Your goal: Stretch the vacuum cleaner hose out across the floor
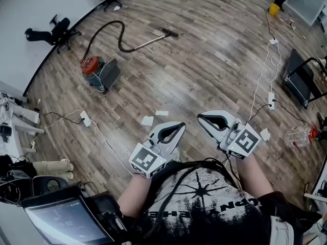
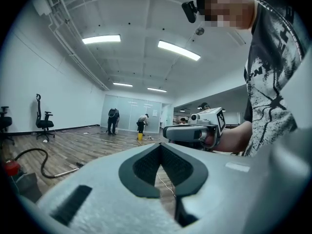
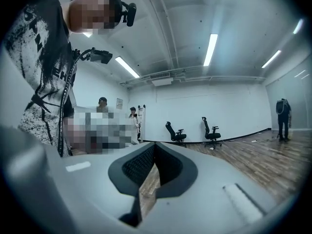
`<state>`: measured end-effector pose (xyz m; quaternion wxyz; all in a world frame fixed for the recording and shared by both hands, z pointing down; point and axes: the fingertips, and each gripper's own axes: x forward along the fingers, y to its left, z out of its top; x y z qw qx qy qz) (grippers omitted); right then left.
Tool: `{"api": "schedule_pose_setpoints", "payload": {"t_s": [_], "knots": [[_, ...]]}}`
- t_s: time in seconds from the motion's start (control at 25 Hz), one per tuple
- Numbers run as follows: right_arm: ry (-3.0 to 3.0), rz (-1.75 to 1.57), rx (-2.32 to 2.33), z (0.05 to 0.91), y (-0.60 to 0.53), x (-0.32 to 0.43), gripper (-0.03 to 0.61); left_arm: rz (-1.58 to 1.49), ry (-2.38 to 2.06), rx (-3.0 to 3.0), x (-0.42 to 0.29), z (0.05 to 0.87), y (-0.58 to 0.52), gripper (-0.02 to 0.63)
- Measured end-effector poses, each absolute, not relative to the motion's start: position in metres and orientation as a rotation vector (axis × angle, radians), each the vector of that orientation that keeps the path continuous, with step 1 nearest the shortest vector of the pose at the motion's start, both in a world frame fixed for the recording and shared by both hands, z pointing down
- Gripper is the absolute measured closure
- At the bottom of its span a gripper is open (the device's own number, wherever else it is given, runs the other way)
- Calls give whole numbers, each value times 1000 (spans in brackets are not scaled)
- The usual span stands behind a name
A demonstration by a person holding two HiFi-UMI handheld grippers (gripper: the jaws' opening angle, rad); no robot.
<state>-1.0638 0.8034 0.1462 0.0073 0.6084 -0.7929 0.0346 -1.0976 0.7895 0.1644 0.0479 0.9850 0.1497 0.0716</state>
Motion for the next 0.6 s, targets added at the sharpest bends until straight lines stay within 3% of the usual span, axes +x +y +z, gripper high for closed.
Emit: {"api": "schedule_pose_setpoints", "payload": {"t_s": [0.6], "knots": [[-2391,194,1976,164,680,-1060,571,218,564,2941,-1089,182,656,612]]}}
